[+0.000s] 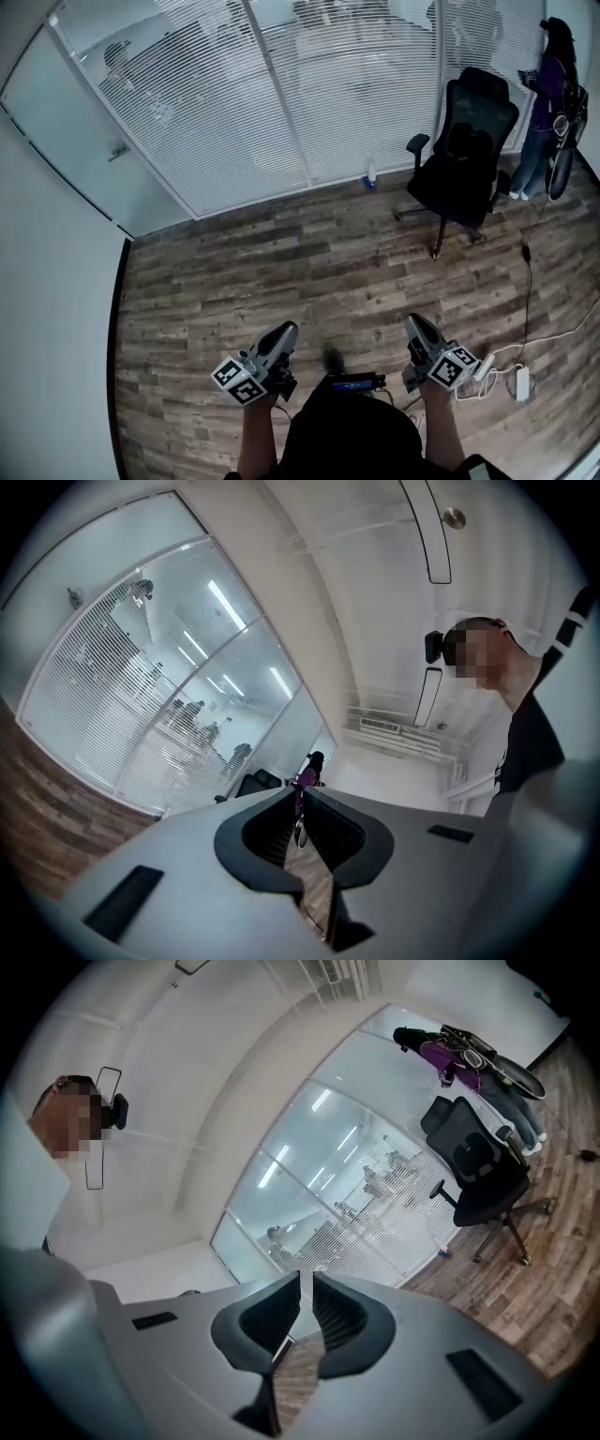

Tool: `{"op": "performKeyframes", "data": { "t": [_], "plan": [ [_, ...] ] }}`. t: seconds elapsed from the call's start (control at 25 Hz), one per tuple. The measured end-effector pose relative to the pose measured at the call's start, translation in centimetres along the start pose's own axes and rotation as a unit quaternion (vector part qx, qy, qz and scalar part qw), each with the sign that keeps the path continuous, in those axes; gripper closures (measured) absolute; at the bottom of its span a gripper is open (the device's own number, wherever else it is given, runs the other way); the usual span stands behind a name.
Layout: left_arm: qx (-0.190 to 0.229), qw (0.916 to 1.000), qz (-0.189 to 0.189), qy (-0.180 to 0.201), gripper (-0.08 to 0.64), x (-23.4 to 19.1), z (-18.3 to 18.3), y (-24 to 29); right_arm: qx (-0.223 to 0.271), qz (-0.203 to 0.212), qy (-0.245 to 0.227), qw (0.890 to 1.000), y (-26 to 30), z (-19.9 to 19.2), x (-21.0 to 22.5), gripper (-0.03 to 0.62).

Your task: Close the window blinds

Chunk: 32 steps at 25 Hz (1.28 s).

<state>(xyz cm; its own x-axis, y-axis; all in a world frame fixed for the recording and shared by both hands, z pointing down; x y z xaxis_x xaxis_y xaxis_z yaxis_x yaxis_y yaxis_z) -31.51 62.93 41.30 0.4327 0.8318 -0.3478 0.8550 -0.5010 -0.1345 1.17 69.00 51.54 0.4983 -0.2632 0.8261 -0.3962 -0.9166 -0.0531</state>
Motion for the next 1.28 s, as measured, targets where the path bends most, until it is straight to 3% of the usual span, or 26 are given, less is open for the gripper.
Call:
{"op": "performKeyframes", "data": {
  "t": [0.36, 0.6, 0.92, 1.28],
  "plan": [
    [0.017, 0.9983, -0.040, -0.038, 0.545, -9.1, -0.5, 7.9, 0.017, -0.052, -0.023, 0.998, 5.6, 4.4, 2.9, 0.539],
    [0.030, 0.9953, -0.071, -0.059, 0.545, -15.4, 1.3, 12.8, 0.022, -0.048, -0.041, 0.998, 12.9, 8.1, 2.3, 0.538],
    [0.012, 0.9925, -0.079, -0.093, 0.545, -21.2, 1.5, 15.8, 0.019, -0.050, -0.041, 0.998, 19.6, 9.2, 2.4, 0.539],
    [-0.008, 0.9936, -0.069, -0.089, 0.546, -25.1, 2.7, 19.4, 0.010, -0.058, -0.025, 0.998, 24.0, 10.9, 6.0, 0.539]
  ]
}}
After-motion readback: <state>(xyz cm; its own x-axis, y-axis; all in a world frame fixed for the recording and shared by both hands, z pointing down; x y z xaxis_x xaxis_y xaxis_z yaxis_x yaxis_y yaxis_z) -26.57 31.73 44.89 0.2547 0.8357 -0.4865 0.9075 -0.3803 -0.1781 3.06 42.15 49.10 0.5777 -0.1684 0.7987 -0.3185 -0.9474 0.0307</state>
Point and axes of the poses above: the fingertips, and each gripper's own axes: y forward along the fingers, x to its right, z out of its top, the point moved 6 cm from there along -y, backward along the fingers, and after that the axes turned 10 degrees about y, right-handed, at the moved point
